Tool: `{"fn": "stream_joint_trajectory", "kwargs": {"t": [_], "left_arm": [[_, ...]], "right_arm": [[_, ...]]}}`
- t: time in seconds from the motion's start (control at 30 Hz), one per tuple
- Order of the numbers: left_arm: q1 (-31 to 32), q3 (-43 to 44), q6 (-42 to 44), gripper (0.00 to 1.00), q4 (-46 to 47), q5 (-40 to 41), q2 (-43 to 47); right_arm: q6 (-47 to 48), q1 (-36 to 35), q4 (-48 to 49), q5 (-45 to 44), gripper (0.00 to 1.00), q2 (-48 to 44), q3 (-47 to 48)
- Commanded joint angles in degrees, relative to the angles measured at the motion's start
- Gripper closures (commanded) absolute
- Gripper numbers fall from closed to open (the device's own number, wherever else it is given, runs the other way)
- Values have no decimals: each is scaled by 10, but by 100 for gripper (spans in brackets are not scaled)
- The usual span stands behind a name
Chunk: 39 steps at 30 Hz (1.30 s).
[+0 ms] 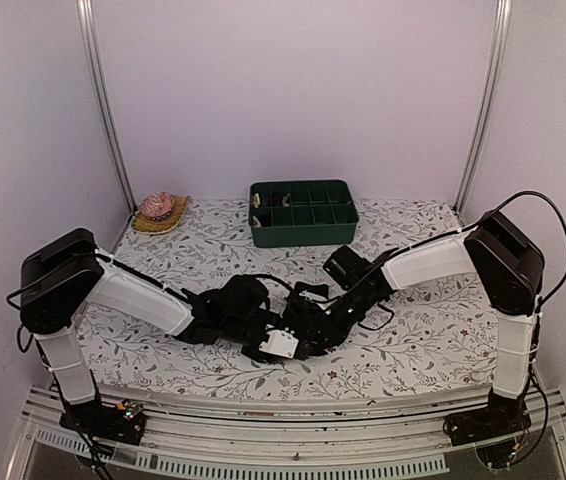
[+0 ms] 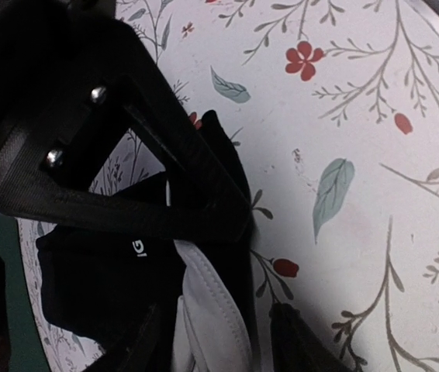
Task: Roll the underwear
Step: Roll the underwear at the center of the board.
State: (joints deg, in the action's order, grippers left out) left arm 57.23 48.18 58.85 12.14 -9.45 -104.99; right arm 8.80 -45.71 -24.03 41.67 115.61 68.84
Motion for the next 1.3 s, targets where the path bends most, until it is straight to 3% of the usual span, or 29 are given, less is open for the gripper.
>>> {"fn": "stream_joint_trajectory", "kwargs": {"t": [0.0,0.13,0.3,0.4,0.6,0.77,0.93,1.1,1.27], "left_arm": [[8,16,-22,64,-20,13,-19],[6,24,-43,100,-46,3,-22],[1,37,-81,100,-101,-37,-20],[-5,45,-102,100,-137,-68,-23],[-34,100,-149,100,-244,-158,-52],[-72,141,-179,100,-306,-233,-71],[-95,209,-198,100,-391,-294,-131],[-112,289,-205,100,-476,-333,-183],[-128,361,-213,100,-553,-353,-228]], "right_arm": [[-4,2,-12,-6,97,5,-5],[-4,4,-5,-16,95,-10,-16],[-9,5,26,-51,82,-63,-52],[-11,5,56,-83,68,-116,-88],[-7,4,156,-162,49,-264,-204],[26,-42,228,-273,43,-385,-298],[109,-156,291,-399,40,-444,-353],[172,-219,311,-467,40,-413,-353],[231,-261,316,-556,43,-311,-311]]}}
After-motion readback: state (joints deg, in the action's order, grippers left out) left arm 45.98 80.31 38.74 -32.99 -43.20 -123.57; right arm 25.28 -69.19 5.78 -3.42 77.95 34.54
